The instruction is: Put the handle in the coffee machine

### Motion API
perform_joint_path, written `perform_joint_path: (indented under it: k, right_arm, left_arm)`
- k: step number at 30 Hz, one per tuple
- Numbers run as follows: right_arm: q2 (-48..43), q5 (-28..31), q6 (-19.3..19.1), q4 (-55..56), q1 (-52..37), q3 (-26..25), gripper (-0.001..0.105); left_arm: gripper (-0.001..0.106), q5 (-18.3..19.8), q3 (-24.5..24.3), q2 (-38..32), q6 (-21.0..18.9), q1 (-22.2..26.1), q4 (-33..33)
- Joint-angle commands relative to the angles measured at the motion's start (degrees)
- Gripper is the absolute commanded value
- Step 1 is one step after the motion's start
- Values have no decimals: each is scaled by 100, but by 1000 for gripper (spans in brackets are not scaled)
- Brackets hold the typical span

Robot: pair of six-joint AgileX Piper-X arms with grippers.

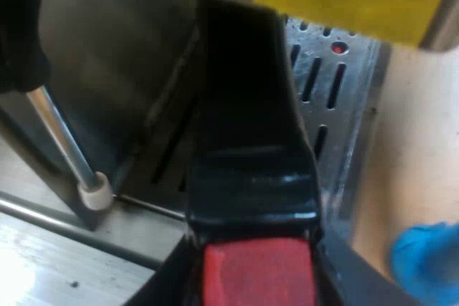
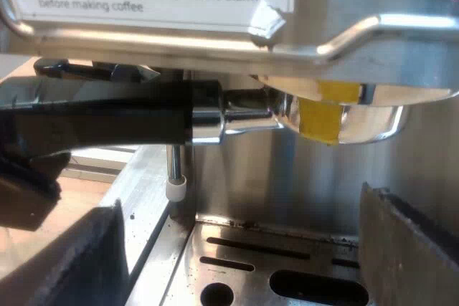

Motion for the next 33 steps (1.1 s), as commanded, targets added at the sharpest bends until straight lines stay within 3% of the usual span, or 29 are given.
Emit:
perform_joint_path:
  k: [1,7,19,21,26,31,33]
  right_arm:
    - [-13,-4,-71,1,-24,-21,69]
    - [-13,98,-71,155,-24,-21,69]
    - [316,81,-71,209,-231,-1,68]
    - [464,81,-71,-75,-300,-1,66]
    - [820,-32,-160,-811,-489,-1,36]
    - [1139,-114,-173,-1464,-670,-1,32]
    - [1225,-130,-342,-1739,-729,-1,32]
  left_arm:
    - [0,923,-338,-165,266,6,325]
    - [0,1046,-636,-165,767,6,872]
    - [0,1044,-639,-165,808,6,918]
    - [0,1044,-639,-165,808,6,918]
    - [0,1021,-639,-165,826,6,918]
    - [0,998,-639,-165,901,6,918]
    - [0,998,-639,-165,901,6,918]
